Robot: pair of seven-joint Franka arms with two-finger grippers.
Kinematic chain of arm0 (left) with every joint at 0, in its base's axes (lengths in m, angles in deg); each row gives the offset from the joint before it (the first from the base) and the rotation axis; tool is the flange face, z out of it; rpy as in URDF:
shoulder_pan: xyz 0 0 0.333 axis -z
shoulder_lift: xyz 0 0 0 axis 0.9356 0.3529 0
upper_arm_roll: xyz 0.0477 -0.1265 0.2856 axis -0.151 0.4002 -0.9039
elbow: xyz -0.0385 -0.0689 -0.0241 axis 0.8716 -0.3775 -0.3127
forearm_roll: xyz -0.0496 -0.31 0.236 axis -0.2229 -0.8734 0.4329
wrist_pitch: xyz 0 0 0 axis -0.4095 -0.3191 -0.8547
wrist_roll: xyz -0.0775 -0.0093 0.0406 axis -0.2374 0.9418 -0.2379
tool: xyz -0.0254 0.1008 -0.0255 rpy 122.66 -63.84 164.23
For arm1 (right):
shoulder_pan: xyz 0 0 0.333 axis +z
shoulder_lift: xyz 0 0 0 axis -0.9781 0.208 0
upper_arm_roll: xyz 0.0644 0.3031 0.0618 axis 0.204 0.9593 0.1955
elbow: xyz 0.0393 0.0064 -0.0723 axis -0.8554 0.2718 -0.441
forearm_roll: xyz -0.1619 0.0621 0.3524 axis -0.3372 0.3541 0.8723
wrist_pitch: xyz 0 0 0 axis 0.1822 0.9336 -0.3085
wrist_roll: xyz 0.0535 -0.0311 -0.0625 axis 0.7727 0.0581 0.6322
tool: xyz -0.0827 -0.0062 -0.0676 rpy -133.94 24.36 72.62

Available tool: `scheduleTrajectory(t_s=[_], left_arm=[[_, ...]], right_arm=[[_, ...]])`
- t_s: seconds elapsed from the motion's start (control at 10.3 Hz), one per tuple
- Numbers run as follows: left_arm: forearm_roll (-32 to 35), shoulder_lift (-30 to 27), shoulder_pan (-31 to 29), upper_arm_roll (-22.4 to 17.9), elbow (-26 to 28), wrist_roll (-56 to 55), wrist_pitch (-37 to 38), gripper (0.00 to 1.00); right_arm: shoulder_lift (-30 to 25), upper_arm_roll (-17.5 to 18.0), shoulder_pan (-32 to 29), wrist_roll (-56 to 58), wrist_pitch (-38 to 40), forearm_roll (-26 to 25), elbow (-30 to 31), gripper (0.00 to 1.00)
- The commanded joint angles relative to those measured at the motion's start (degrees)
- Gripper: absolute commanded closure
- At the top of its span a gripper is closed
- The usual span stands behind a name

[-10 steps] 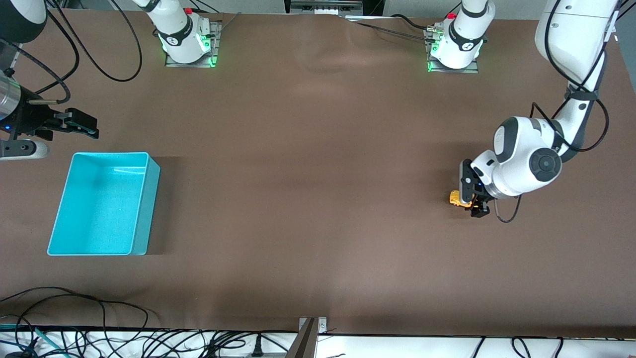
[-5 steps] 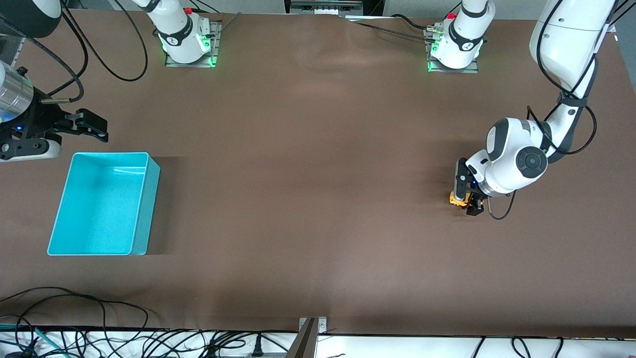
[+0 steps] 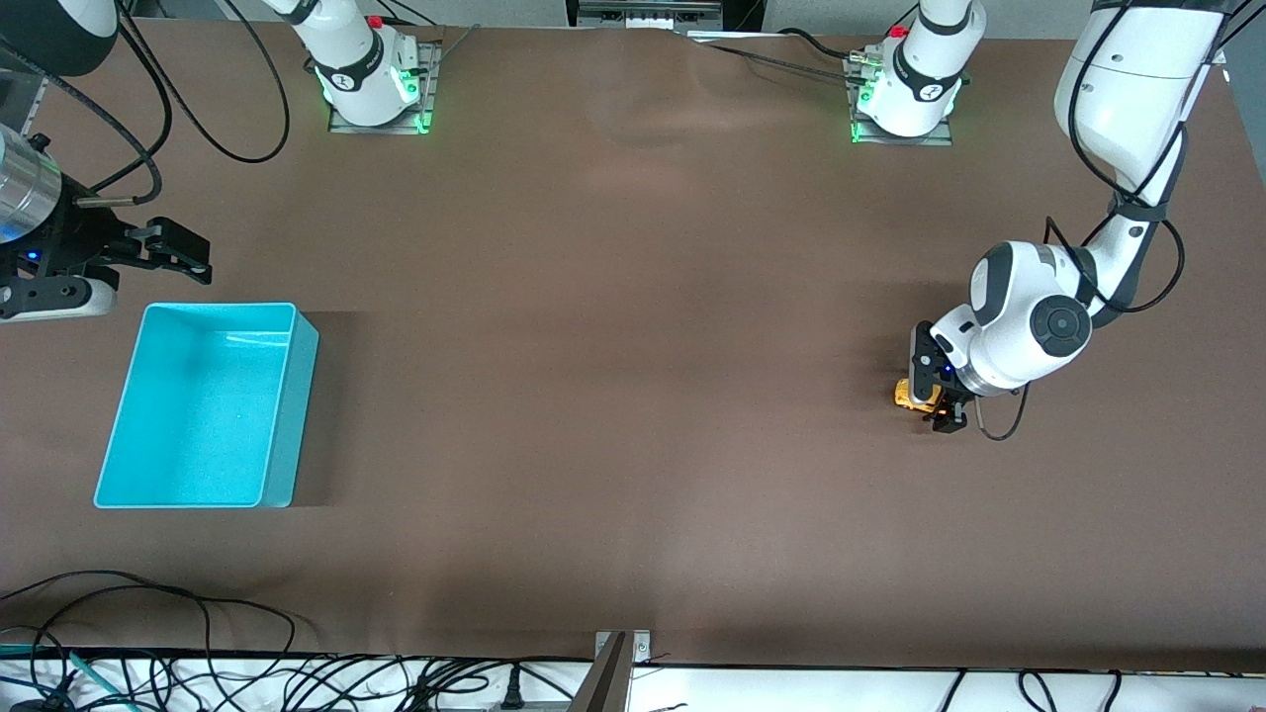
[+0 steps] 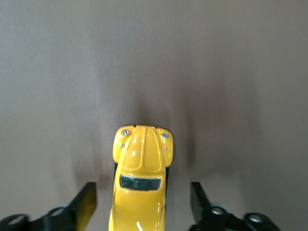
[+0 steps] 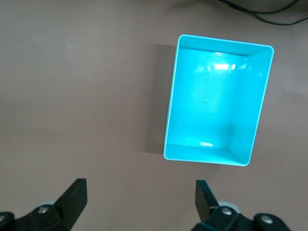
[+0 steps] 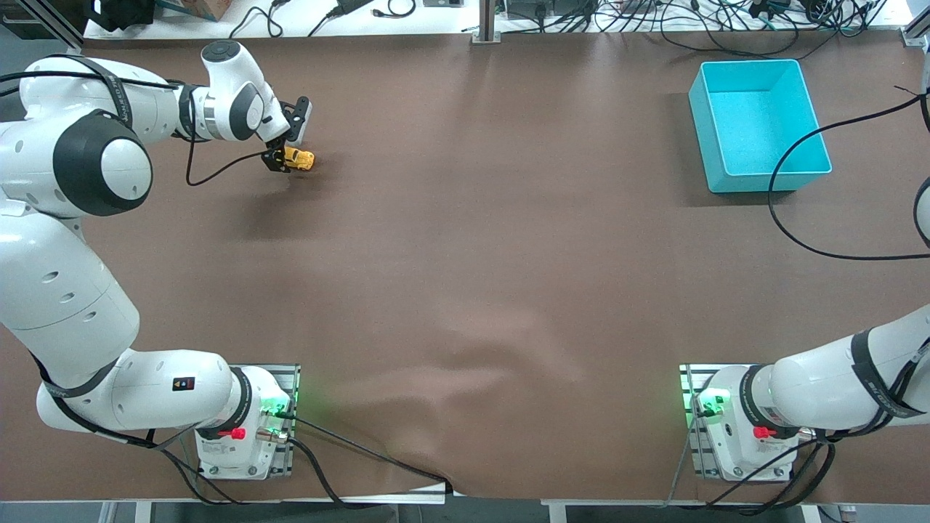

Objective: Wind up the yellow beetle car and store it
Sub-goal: 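Close the left gripper on the yellow car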

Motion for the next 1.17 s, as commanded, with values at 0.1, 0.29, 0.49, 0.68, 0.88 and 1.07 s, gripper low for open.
scheduleTrajectory(t_s=[0.1,0.29,0.49,0.68,0.88,1.07], left_arm=[[1.37,-1.52,0.09,0.26,-0.45,-3.00,4.04,0.95],[1.37,-2.40,-0.08,0.26,-0.63,-7.40,6.95,0.95],[1.46,-1.71,-0.17,0.26,-0.63,-7.33,6.88,0.94],[5.03,-0.65,-0.35,0.26,-0.71,-7.59,6.35,0.94],[5.77,0.75,-2.10,0.35,-1.50,-7.42,6.09,0.93],[5.77,0.93,-2.19,0.26,-1.42,-7.51,6.09,0.93]], right_arm=[[0.16,0.04,-0.12,-0.44,0.09,0.07,-0.83,0.00],[0.16,0.04,-0.29,-0.44,0.17,0.07,-0.83,0.00],[0.16,0.04,-0.29,-0.44,0.09,0.07,-0.83,0.00],[0.16,0.04,-0.29,-0.44,0.09,0.07,-0.83,0.00],[0.16,0.04,-0.38,-0.44,0.09,0.07,-0.83,0.00],[0.16,-0.04,-0.47,-0.44,0.09,0.16,-0.83,0.00]])
